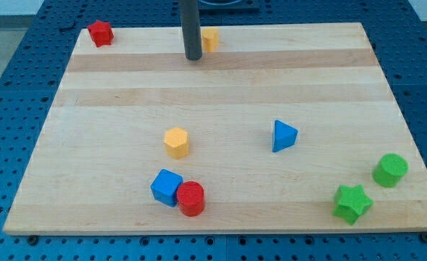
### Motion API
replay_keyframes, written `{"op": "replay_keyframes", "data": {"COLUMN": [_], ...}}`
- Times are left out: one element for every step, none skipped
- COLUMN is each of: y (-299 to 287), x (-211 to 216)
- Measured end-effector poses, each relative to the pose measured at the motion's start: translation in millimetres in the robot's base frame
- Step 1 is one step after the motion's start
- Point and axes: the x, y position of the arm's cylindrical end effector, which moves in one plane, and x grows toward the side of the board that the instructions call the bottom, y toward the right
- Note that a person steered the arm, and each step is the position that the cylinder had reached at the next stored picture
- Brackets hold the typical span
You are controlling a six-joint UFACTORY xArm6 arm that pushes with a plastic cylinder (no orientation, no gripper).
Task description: Push the yellow heart to the top center
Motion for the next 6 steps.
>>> {"op": "replay_keyframes", "data": {"y": [11.0,20.8,28.2,30.1,30.1,29.7], "x": [-11.8,-6.7,-7.5,-31.6,-48.9,-24.0]}}
